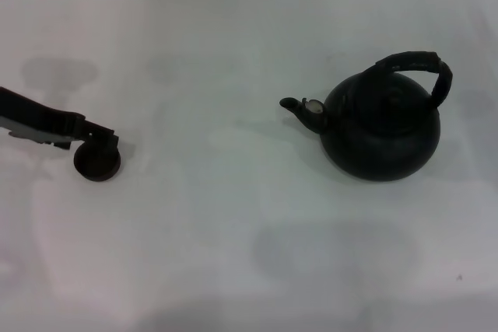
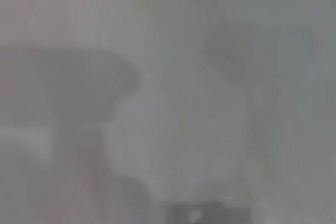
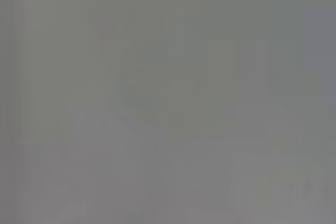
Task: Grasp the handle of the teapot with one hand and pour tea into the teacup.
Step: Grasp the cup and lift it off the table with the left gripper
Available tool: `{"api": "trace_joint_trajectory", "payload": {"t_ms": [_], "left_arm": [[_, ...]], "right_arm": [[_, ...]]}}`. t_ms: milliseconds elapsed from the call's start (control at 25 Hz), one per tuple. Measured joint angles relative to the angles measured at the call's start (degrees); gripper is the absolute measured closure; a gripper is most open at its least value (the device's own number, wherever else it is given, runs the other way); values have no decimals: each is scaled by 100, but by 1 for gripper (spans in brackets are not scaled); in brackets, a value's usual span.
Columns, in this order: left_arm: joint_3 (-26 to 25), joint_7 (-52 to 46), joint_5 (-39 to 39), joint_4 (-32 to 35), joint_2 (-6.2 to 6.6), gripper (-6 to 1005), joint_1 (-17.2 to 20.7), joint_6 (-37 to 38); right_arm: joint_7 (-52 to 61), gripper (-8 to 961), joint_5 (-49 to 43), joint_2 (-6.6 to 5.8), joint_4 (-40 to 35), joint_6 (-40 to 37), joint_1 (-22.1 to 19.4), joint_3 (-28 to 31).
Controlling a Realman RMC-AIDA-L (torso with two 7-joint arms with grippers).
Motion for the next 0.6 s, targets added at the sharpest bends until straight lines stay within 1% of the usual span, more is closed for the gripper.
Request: {"api": "trace_joint_trajectory", "payload": {"t_ms": [320, 600], "left_arm": [[17, 0, 40, -339, 1, 126, -246, -20], [18, -36, 220, -431, 6, 126, -347, -52]], "right_arm": [[0, 96, 0, 0, -25, -1, 0, 0], [0, 96, 4, 0, -52, 80, 6, 8]]}}
